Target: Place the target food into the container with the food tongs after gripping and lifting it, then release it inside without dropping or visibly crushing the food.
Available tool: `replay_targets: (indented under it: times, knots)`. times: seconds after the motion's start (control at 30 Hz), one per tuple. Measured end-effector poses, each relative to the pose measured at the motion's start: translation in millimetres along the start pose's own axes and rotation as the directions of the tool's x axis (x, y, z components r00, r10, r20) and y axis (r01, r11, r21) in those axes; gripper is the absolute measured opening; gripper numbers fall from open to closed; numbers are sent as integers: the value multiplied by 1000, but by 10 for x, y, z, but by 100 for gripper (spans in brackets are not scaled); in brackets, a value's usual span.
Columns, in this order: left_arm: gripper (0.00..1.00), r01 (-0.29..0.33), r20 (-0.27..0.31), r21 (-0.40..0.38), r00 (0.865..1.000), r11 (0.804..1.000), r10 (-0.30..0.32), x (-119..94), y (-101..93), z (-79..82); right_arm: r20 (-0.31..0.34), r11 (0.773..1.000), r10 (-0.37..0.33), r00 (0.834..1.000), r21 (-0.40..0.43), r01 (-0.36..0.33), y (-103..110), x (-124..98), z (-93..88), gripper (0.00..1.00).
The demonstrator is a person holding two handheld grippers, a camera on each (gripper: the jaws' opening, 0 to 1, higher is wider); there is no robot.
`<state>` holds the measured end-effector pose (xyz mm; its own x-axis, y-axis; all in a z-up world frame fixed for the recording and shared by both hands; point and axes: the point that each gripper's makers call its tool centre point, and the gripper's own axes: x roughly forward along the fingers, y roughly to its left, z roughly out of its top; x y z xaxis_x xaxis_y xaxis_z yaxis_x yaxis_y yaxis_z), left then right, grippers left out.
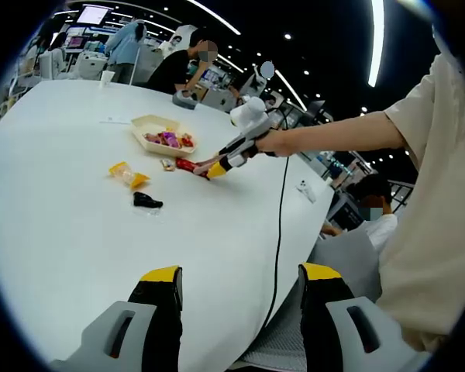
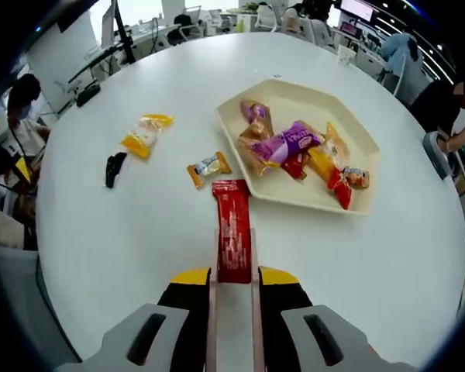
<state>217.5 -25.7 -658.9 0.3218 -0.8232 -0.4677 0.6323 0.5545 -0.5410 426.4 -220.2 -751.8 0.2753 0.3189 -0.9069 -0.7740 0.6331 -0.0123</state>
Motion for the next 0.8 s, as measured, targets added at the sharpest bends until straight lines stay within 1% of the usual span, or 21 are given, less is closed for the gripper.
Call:
replay_targets:
  times: [0.33, 0.4, 0.63, 0.8]
  knots:
    - [59, 1, 3, 4, 1000, 1000, -1, -5, -7, 8, 18, 1000, 8, 1000, 14, -8, 11, -44, 35, 21]
    - [59, 2, 4, 5, 1000, 1000, -2, -3, -15, 11, 28, 999, 30, 999, 38, -31, 42, -60, 48, 21]
    - [59, 5, 9, 13, 1000, 1000, -5, -13, -35, 20, 40, 999, 23, 999, 41, -25, 17, -125, 77, 21]
    - [59, 9, 17, 21, 1000, 1000, -9, -21, -53, 47, 73, 996, 28, 997, 86, -34, 14, -197, 125, 21]
